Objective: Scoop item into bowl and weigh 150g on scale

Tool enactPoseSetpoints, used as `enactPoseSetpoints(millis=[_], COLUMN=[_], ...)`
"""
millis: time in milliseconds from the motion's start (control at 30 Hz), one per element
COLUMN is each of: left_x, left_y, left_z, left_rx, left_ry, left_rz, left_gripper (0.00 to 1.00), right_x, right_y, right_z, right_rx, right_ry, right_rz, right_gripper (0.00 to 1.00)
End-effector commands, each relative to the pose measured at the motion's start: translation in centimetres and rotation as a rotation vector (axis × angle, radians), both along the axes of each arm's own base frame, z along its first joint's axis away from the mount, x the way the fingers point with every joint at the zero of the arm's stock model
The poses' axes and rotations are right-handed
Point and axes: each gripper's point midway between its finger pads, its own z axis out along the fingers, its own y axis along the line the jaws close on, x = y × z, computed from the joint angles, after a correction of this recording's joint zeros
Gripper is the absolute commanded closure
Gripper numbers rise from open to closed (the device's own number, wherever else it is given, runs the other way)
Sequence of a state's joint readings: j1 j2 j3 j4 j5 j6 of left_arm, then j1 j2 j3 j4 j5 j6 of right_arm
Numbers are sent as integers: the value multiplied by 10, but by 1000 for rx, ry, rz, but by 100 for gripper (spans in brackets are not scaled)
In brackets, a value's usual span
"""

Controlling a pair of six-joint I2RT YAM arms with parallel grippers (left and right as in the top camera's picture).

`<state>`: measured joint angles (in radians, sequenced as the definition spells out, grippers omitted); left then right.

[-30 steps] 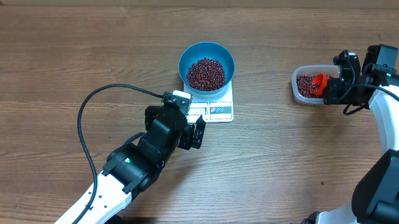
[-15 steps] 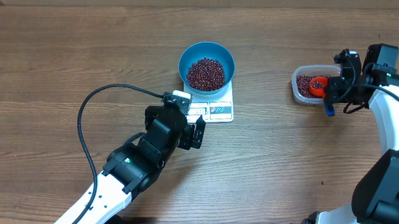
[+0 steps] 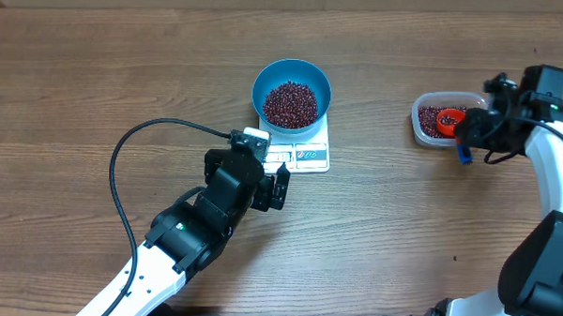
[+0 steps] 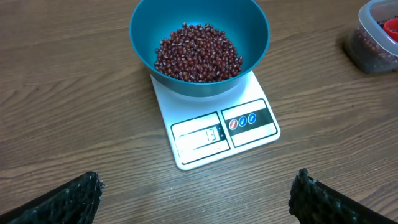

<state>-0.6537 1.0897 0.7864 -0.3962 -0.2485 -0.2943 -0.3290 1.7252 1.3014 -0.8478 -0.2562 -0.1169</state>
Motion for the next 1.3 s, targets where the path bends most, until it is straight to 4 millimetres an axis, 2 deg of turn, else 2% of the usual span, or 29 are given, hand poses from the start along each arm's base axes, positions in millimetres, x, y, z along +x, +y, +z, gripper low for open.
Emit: enactPoseSetpoints(millis=[0, 33, 67, 100, 200, 300, 433, 667, 1033, 1167, 1267], left_x=[5, 5, 5, 5, 5, 5, 5, 5, 5, 5, 5], left_y=[2, 2, 2, 2, 2, 2, 2, 2, 2, 2, 2], left_z=[10, 10, 10, 10, 10, 10, 10, 10, 10, 10, 11], left_rx=[-17, -17, -17, -17, -17, -17, -17, -17, -17, -18, -18], left_ry=[-20, -20, -20, -20, -20, -21, -20, -20, -21, -21, -21], left_rz=[29, 29, 29, 29, 29, 29, 29, 29, 29, 29, 29], left_gripper=[1, 0, 1, 0, 0, 1, 1, 0, 0, 0, 0], right_x=[10, 10, 10, 10, 1, -11, -28, -35, -61, -69, -77], right_y=[-4, -3, -3, -4, -9, -19, -22, -25, -8, -11, -18], right_z=[37, 43, 50, 55, 63, 60, 54, 41, 30, 27, 16], right_rx=[275, 354, 428, 485, 585, 615, 651, 671, 689, 670, 641], right_ry=[-92, -106, -121, -132, -132, -100, -29, -9, -162, -242, -262], right_rz=[-194, -219, -244, -260, -286, -339, -399, -528, -633, -717, -817], right_gripper=[48, 32, 12, 0, 0, 0, 0, 0, 0, 0, 0])
